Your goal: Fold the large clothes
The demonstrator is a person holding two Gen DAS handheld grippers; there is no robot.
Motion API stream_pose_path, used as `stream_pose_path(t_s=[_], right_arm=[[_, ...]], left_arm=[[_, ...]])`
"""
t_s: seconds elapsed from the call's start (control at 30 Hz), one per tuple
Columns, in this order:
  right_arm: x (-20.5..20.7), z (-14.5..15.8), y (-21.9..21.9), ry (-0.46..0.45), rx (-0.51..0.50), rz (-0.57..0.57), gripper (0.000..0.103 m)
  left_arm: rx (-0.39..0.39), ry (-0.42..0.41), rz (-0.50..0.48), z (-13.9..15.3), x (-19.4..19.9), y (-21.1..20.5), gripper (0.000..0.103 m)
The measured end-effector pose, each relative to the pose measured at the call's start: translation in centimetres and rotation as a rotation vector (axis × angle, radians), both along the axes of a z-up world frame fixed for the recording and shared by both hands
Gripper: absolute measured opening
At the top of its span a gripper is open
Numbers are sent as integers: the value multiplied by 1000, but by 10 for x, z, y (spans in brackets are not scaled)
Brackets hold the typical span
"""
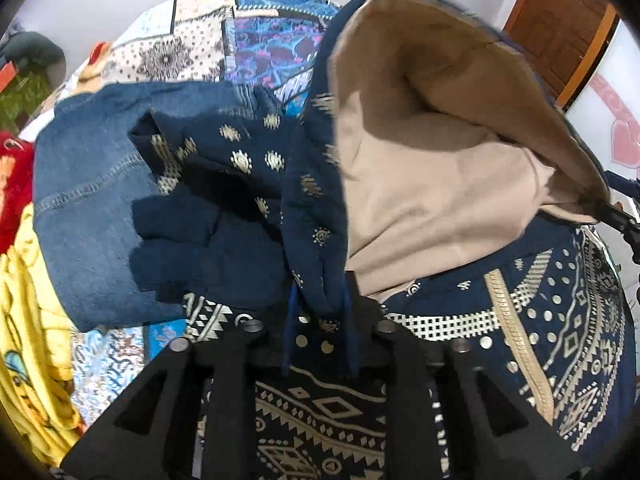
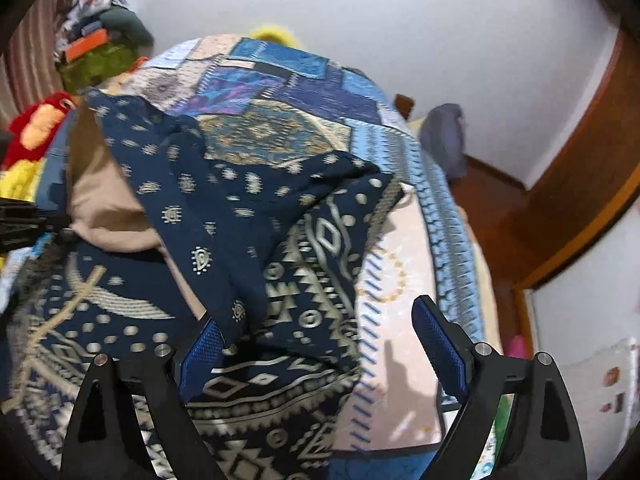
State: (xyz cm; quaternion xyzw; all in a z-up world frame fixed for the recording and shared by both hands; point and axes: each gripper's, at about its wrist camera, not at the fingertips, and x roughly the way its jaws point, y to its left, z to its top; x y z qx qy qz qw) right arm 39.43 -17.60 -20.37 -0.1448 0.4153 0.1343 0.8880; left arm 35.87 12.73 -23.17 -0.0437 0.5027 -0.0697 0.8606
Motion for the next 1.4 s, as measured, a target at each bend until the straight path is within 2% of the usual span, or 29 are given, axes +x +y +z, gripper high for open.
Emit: stream_pose_path(t_s=[0.03, 0.1, 0.13, 0.27, 0.37, 0.47, 0.6, 0.67, 0.73, 0.77, 0.83, 0.9, 0.93, 1.0, 1.1, 1.3, 1.4], right_arm=[[-2, 5, 3, -3, 17, 18, 89], [-4, 13, 11, -18, 44, 47, 89], [-5, 16, 15, -23, 57, 59, 89], [7, 27, 42, -17, 129, 109, 89], [18, 30, 63, 18, 176, 130, 89], [33, 28, 83, 52, 216, 150, 89], [51, 20, 105, 78, 219, 166, 88], [60, 16, 114, 98, 224, 173, 80], [68, 12, 120, 119, 226, 179, 65], [72, 10, 122, 118, 223, 174, 61], [77, 9, 124, 108, 224, 169, 42], [80, 10, 122, 108, 238, 165, 28], [81, 11, 119, 108, 248, 164, 24], [80, 15, 112, 111, 281, 159, 18], [70, 24, 102, 105, 306, 163, 15], [27, 48, 85, 68, 328, 196, 13], [0, 57, 77, 64, 335, 222, 13]], left_arm=[[10, -6, -4, 7, -1, 0, 31], [15, -21, -5, 17, -3, 1, 47], [15, -39, -5, 24, -2, 1, 49], [43, -91, -10, 51, 11, 4, 51], [66, -108, -8, 58, 30, 5, 53], [76, -108, -20, 58, 58, 2, 53], [89, -104, -34, 51, 84, -5, 53], [78, -101, -40, 49, 92, -8, 53], [66, -102, -51, 47, 97, -11, 45], [63, -101, -60, 46, 100, -13, 36], [61, -108, -72, 47, 101, -16, 23], [63, -119, -88, 50, 98, -20, 6], [56, -123, -99, 53, 95, -22, 6], [36, -133, -116, 60, 86, -25, 6], [29, -162, -149, 76, 66, -33, 5], [21, -223, -239, 107, 12, -56, 6], [23, -231, -279, 113, -15, -65, 6]])
